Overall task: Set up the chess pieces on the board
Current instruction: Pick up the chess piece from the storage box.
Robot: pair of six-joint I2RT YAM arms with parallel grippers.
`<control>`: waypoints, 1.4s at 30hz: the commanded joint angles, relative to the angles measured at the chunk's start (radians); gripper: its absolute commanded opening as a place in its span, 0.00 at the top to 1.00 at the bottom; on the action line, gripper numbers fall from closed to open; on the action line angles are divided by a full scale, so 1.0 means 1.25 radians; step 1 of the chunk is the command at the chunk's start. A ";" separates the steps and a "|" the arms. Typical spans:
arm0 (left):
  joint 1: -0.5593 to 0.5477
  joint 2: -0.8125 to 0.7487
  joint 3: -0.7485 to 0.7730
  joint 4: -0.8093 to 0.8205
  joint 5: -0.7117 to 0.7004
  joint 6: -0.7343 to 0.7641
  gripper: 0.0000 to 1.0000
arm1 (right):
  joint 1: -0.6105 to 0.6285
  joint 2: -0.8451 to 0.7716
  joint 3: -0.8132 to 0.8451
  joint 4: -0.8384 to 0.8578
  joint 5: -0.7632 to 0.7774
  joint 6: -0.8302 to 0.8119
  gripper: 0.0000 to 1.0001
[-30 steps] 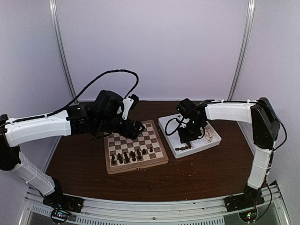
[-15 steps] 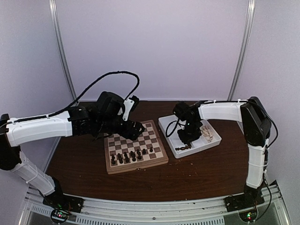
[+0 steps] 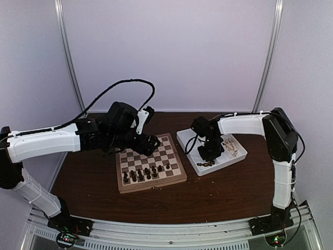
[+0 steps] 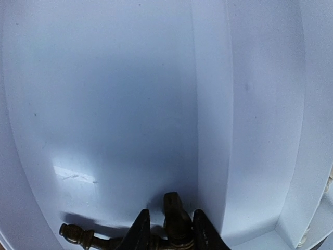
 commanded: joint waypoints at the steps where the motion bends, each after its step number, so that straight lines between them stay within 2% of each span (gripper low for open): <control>1: -0.001 0.001 -0.007 0.022 -0.001 -0.005 0.16 | -0.014 0.021 -0.024 0.023 0.002 0.018 0.73; 4: -0.001 0.002 -0.005 0.021 0.002 -0.006 0.16 | -0.023 0.026 -0.028 0.049 -0.024 0.024 0.76; 7: -0.001 0.003 -0.003 0.019 0.001 -0.006 0.16 | -0.035 0.026 -0.031 0.066 -0.047 0.029 0.86; 9: -0.001 0.004 0.000 0.012 0.001 -0.007 0.17 | -0.037 0.009 -0.038 0.080 -0.048 0.029 0.89; 19: -0.001 0.046 0.027 0.015 0.059 -0.024 0.17 | -0.036 -0.147 -0.130 0.202 -0.064 -0.045 0.90; 31: 0.006 0.089 0.069 0.039 0.131 -0.048 0.17 | -0.033 -0.416 -0.381 0.562 -0.232 -0.079 0.87; 36: 0.006 0.106 0.078 0.053 0.159 -0.056 0.17 | -0.032 -0.429 -0.403 0.601 -0.207 -0.087 0.88; 42: 0.010 0.142 0.077 0.110 0.219 -0.082 0.18 | -0.032 -0.450 -0.441 0.681 -0.280 -0.062 0.88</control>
